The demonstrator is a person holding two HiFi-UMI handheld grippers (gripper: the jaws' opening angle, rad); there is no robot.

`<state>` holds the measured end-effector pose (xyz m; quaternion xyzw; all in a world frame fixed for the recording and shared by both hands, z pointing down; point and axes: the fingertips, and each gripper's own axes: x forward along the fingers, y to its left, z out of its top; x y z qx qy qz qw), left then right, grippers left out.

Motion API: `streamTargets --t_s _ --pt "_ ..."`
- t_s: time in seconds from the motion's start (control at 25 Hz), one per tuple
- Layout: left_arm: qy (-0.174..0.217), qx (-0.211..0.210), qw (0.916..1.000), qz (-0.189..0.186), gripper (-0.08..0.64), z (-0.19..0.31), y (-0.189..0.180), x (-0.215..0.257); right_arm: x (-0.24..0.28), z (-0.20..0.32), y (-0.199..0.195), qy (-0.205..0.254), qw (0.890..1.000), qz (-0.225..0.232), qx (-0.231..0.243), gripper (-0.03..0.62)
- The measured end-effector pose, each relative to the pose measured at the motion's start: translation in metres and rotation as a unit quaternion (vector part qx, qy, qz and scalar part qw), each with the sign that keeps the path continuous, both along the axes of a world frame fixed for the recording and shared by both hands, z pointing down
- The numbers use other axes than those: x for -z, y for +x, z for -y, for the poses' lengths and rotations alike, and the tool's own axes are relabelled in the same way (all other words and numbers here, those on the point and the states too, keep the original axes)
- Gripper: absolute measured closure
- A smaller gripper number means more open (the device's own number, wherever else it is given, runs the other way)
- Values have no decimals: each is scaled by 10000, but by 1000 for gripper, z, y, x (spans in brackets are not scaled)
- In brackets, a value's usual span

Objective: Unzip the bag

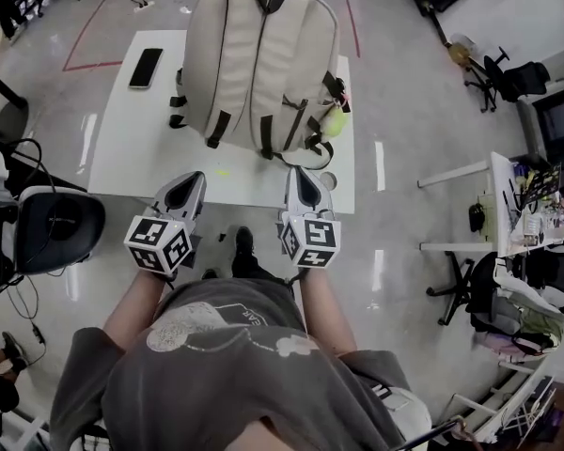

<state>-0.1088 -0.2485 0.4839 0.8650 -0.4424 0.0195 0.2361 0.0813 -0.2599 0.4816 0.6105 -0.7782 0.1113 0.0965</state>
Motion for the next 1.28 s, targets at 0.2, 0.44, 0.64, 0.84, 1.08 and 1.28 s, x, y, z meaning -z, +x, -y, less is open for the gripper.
streamTargets --t_s 0.2,0.44,0.64,0.84,1.08,1.28 --pt "22 36 10000 16 554 32 23 2 -3 35 4 -2 9983 -528 226 591" --pt "59 113 9998 126 554 61 40 4 -3 71 9 -65 9981 -481 380 580" --pt "62 257 9995 177 554 77 43 7 21 93 3 445 9839 -1589 685 547" --pt "16 315 9993 180 554 87 48 3 18 116 -1 425 9588 -2603 1054 491" --pt "-24 398 9991 155 554 92 51 1 8 136 -7 209 9374 -3189 1382 471" --pt "-52 435 9989 168 554 93 51 -2 0 139 -6 111 9327 -3322 1401 539"
